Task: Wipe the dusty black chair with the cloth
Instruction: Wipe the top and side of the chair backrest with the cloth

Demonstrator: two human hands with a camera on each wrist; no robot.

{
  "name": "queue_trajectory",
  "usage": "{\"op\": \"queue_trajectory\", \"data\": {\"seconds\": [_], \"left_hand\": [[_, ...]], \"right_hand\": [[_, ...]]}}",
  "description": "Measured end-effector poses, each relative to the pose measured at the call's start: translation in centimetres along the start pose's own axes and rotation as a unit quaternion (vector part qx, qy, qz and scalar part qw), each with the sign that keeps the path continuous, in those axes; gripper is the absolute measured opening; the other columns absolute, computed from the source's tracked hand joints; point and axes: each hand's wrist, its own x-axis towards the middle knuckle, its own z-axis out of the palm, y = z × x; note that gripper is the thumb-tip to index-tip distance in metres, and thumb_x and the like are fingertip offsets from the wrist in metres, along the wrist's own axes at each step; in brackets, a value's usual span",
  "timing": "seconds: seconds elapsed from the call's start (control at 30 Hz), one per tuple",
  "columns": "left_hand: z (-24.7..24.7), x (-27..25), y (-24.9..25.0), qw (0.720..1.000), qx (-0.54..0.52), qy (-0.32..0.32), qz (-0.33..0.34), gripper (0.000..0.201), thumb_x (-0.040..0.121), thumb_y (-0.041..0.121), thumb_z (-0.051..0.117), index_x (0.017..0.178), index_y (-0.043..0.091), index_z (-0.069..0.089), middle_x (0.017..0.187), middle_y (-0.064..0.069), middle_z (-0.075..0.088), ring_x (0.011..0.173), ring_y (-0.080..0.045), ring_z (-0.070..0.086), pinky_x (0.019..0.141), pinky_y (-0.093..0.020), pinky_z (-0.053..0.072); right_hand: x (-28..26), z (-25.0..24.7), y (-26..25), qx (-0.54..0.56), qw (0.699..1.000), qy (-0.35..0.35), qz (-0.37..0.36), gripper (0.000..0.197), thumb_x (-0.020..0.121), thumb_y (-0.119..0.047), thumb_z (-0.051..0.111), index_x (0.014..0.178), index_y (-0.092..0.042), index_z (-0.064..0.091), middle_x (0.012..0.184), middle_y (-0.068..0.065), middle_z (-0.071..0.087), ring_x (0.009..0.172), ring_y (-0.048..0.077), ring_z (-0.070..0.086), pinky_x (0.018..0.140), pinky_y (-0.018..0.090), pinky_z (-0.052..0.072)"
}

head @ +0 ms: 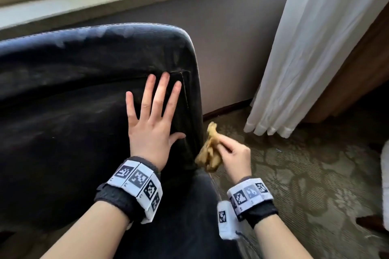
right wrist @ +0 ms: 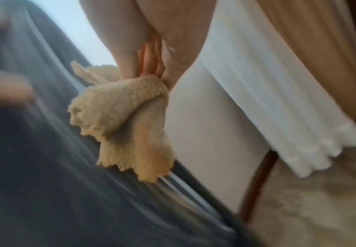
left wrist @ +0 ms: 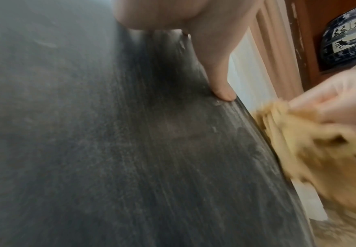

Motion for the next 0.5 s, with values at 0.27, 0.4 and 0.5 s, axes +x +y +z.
{"op": "queue_trajectory", "data": {"seconds": [0.27, 0.4, 0.5], "left_hand": [[0.5, 0.0, -0.3, 1.000, -0.004, 0.010, -0.008, 0.116, 0.057, 0.041, 0.082, 0.149, 0.024, 0.012, 0.155, -0.001, 0.005, 0.144, -0.023, 0.003, 0.113, -0.046, -0.013], [0.6, 0.0, -0.4, 1.000, -0.017, 0.015, -0.009, 0.116, 0.057, 0.042, 0.082, 0.149, 0.023, 0.014, 0.155, -0.002, 0.006, 0.144, -0.023, 0.004, 0.113, -0.044, -0.014], [0.6, 0.1, -0.5, 1.000, -0.019, 0.017, -0.010, 0.117, 0.056, 0.042, 0.082, 0.149, 0.024, 0.013, 0.155, -0.002, 0.006, 0.144, -0.023, 0.002, 0.113, -0.044, -0.017]], "right_hand": [[-0.8, 5.4, -3.5, 0.056, 0.991, 0.075, -0.092, 0.047, 0.079, 0.013, 0.062, 0.122, -0.006, 0.060, 0.118, -0.010, 0.061, 0.111, -0.008, 0.056, 0.099, 0.010, 0.041], [-1.6, 5.6, -1.6, 0.064, 0.992, 0.081, -0.078, 0.045, 0.079, 0.014, 0.062, 0.120, -0.005, 0.061, 0.115, -0.015, 0.061, 0.110, -0.010, 0.056, 0.097, 0.008, 0.041], [-2.7, 5.7, 0.9, 0.061, 0.996, 0.061, -0.039, 0.047, 0.079, 0.013, 0.062, 0.120, -0.009, 0.061, 0.115, -0.019, 0.060, 0.109, -0.015, 0.054, 0.095, 0.005, 0.039]]}}
